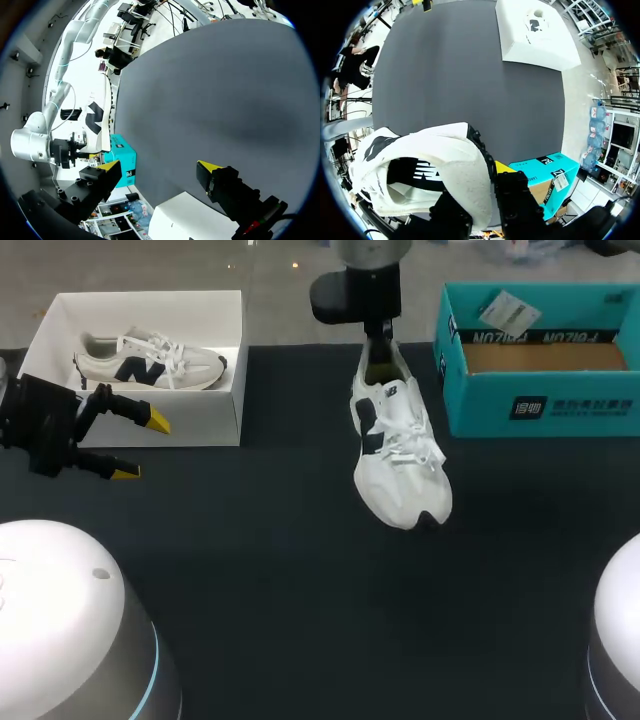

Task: Take the shoe out of the shoebox, open the shoe tongue, remove and reinsert the insole, then place the shoe into the shoebox

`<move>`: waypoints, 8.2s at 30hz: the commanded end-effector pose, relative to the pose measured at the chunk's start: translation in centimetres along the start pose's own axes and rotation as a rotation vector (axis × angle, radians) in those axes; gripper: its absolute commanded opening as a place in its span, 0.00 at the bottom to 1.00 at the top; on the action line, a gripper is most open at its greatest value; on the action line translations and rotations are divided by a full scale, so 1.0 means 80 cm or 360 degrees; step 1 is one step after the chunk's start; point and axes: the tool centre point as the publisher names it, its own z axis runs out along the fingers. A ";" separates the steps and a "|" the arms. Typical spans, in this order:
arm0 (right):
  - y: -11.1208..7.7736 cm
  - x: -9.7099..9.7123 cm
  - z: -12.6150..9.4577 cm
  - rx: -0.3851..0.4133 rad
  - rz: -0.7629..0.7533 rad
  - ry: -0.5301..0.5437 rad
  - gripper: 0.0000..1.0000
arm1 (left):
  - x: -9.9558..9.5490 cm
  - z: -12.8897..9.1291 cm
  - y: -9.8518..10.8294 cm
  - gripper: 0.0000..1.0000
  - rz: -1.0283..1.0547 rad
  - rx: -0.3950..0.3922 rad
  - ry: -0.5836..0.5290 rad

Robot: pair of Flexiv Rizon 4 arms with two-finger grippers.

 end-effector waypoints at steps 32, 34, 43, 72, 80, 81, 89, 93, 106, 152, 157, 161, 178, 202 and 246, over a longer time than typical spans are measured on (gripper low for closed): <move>-0.039 -0.051 -0.007 -0.0084 0.0242 -0.0067 0.00 | -0.001 0.000 0.000 1.00 -0.0001 -0.0001 0.0008; -0.054 -0.070 -0.001 -0.0092 0.0319 -0.0080 0.00 | -0.001 0.000 0.000 1.00 -0.0001 -0.0001 0.0008; -0.129 -0.135 0.021 -0.0101 0.0428 -0.0134 0.00 | -0.001 0.000 0.000 1.00 -0.0001 -0.0001 0.0008; -0.344 -0.224 0.038 0.0048 0.0194 -0.0074 0.00 | -0.001 0.000 0.000 1.00 -0.0001 -0.0001 0.0008; -0.344 -0.224 0.038 0.0048 0.0194 -0.0074 0.00 | -0.001 0.000 0.000 1.00 -0.0001 -0.0001 0.0008; -0.344 -0.224 0.038 0.0048 0.0194 -0.0074 0.00 | -0.001 0.000 0.000 1.00 -0.0001 -0.0001 0.0008; -0.344 -0.224 0.038 0.0048 0.0194 -0.0074 0.00 | -0.001 0.000 0.000 1.00 -0.0001 -0.0001 0.0008; -0.375 -0.244 0.048 0.0034 0.0190 -0.0043 0.00 | -0.001 0.000 0.000 1.00 -0.0001 -0.0001 0.0008; -0.492 -0.314 0.079 -0.0036 0.0167 -0.0086 0.00 | -0.001 0.000 0.000 1.00 -0.0001 -0.0001 0.0008; -0.563 -0.321 0.105 0.0407 0.2410 0.0188 0.00 | -0.001 0.000 0.000 1.00 -0.0001 -0.0001 0.0008; -0.582 -0.305 0.114 0.0305 0.2512 0.0211 0.00 | -0.001 0.000 0.000 1.00 -0.0001 -0.0001 0.0008; -0.589 -0.293 0.114 0.0247 0.2511 0.0185 0.00 | -0.001 0.000 0.000 1.00 -0.0001 -0.0001 0.0008; -0.578 -0.275 0.115 0.0363 0.2511 0.0053 0.00 | -0.001 0.000 0.000 1.00 -0.0001 -0.0001 0.0008; -0.584 -0.258 0.141 0.0262 0.2640 0.0152 0.00 | -0.001 0.000 0.000 1.00 -0.0001 -0.0001 0.0008; -0.571 -0.205 0.224 0.0353 0.2735 0.0112 0.00 | -0.001 0.000 0.000 1.00 -0.0001 -0.0001 0.0008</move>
